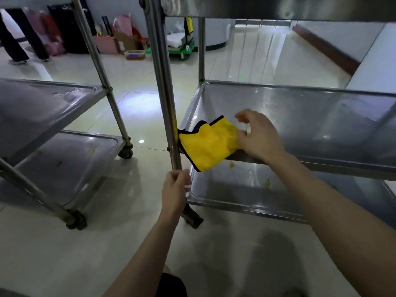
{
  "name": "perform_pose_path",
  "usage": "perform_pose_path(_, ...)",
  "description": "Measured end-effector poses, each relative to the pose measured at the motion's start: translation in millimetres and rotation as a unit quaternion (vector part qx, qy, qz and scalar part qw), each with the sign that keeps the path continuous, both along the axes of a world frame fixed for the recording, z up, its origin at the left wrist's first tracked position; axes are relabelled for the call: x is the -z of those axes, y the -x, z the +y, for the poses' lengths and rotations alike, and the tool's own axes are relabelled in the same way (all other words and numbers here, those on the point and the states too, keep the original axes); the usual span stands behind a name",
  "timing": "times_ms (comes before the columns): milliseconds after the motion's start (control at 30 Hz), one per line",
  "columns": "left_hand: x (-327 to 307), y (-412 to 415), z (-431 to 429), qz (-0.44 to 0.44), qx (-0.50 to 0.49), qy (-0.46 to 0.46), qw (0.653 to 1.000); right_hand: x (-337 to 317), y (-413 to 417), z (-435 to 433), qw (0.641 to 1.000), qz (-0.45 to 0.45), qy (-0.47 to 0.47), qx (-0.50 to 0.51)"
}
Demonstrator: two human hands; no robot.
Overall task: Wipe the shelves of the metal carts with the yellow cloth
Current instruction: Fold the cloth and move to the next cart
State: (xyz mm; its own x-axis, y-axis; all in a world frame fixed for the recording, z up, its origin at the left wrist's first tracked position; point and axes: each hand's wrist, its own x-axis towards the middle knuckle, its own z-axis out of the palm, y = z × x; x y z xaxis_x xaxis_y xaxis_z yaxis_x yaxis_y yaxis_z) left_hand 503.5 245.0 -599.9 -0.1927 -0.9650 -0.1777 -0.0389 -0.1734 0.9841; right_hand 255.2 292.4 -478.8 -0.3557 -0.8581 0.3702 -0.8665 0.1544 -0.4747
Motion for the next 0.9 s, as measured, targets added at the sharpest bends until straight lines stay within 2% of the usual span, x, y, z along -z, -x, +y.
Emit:
perform_pose_path(67,-1,10,-2,0.061,0.077,-0.073,0.993,9,3,13,0.997,0.063,-0.033,-0.013)
perform_pose_path(167,-15,27,-12,0.160,0.090,-0.112,0.977,8,8,19,0.995,0.024,-0.089,-0.028)
perform_pose_path(300,-31,28,-8,0.141,0.067,-0.106,0.982,6,12,22,0.988,0.043,-0.137,-0.058)
perform_pose_path(467,-38,19,2,0.131,0.056,-0.045,0.989,15,12,38,0.989,0.065,-0.100,-0.090)
perform_pose_path(533,-38,13,6,0.112,0.059,-0.046,0.991,24,4,51,0.997,0.055,-0.011,-0.050)
perform_pose_path(567,-36,11,9,0.096,0.066,-0.042,0.992,33,-1,59,0.997,0.047,0.058,0.004)
perform_pose_path(600,-31,8,11,0.095,0.072,-0.044,0.992,44,-8,68,0.989,0.016,0.118,0.083)
perform_pose_path(633,-27,5,14,0.109,0.077,-0.055,0.990,54,-16,75,0.974,-0.059,0.151,0.161)
perform_pose_path(667,-21,3,19,0.124,0.081,-0.066,0.987,60,-26,79,0.948,-0.193,0.144,0.208)
perform_pose_path(700,-17,2,24,0.134,0.086,-0.073,0.984,62,-37,77,0.902,-0.361,0.098,0.217)
perform_pose_path(733,-13,1,29,0.139,0.093,-0.075,0.983,65,-43,73,0.839,-0.505,0.050,0.195)
perform_pose_path(767,-8,2,34,0.143,0.102,-0.079,0.981,66,-48,70,0.789,-0.589,0.039,0.168)
perform_pose_path(800,-2,2,39,0.146,0.113,-0.086,0.979,66,-49,66,0.775,-0.611,0.052,0.153)
perform_pose_path(833,7,1,43,0.150,0.126,-0.096,0.976,66,-51,62,0.783,-0.599,0.071,0.152)
perform_pose_path(900,23,-3,51,0.154,0.144,-0.133,0.968,67,-54,63,0.825,-0.529,0.100,0.174)
